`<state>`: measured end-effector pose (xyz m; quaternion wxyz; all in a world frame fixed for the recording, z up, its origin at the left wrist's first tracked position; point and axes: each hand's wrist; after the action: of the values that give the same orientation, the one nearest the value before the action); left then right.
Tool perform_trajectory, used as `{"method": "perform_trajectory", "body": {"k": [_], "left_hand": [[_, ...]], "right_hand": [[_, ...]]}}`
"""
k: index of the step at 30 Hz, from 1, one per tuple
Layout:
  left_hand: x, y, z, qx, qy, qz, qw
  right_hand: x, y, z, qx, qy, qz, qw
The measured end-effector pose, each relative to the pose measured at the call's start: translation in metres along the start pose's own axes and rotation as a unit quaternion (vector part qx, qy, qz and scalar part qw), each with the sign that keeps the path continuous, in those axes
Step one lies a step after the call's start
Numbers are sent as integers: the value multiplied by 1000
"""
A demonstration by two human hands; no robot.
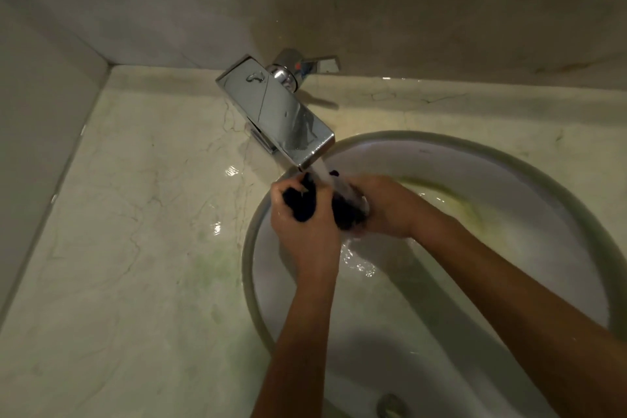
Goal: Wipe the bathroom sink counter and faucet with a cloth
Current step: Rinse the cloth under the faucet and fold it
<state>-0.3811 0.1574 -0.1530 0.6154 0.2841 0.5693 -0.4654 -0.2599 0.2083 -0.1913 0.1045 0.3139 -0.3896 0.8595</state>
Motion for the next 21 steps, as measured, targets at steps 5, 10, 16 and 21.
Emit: {"method": "perform_trajectory", "body": {"k": [5, 10, 16, 21], "left_hand": [[2, 1, 4, 8, -26, 5, 1000], [0, 2, 1, 22, -13, 21, 999], [-1, 3, 3, 51, 16, 41, 998], [6, 1, 1, 56, 8, 39, 998]], "right_hand": [[15, -22, 62, -103, 64, -33, 992], [59, -58, 79, -271, 20, -230, 935], [81, -79, 35, -312, -35, -285, 906], [93, -86, 26, -274, -31, -323, 905]]}}
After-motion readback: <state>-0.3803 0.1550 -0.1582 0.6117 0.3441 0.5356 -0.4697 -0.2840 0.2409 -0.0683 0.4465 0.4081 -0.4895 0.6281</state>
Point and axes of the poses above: each hand's wrist, its own z-axis away from the middle knuckle, its own y-axis out of the palm, x = y × z, and after that the axes turned 10 degrees about x, right-handed
